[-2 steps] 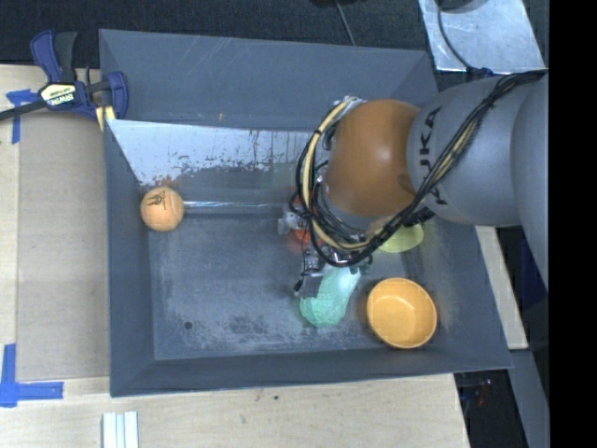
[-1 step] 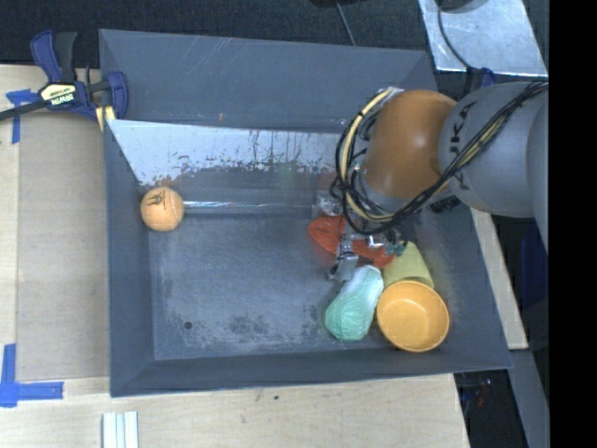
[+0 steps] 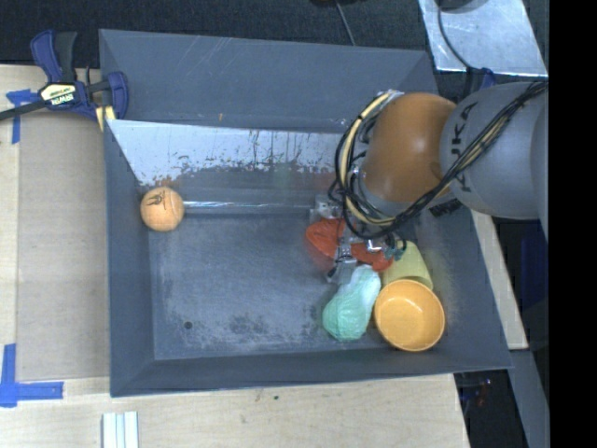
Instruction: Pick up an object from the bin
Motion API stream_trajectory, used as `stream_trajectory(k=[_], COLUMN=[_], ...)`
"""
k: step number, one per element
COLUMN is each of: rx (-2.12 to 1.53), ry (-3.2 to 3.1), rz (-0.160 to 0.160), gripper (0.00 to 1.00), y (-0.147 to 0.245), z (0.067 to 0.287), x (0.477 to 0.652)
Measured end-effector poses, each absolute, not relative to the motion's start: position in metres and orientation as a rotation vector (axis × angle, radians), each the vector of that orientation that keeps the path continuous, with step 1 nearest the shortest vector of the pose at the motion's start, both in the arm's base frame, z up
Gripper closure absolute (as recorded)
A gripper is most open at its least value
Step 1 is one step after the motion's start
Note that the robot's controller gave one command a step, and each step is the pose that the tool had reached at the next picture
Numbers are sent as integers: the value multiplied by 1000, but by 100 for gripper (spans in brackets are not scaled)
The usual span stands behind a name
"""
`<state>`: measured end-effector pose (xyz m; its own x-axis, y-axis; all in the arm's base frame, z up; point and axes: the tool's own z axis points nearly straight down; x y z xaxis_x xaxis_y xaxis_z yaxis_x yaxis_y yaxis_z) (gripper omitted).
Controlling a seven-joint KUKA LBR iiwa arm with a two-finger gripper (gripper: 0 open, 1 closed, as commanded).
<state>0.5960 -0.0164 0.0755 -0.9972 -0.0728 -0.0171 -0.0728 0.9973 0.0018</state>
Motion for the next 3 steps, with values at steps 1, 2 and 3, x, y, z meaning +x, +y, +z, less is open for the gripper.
stream_trajectory(k=[1, 2, 3], rx=[-661, -659, -642], ry=[3047, 3047, 3053], rz=[-5, -4, -3], gripper=[100, 100, 100], y=[-46, -46, -42], z=[88, 88, 195], x=[558, 558, 571])
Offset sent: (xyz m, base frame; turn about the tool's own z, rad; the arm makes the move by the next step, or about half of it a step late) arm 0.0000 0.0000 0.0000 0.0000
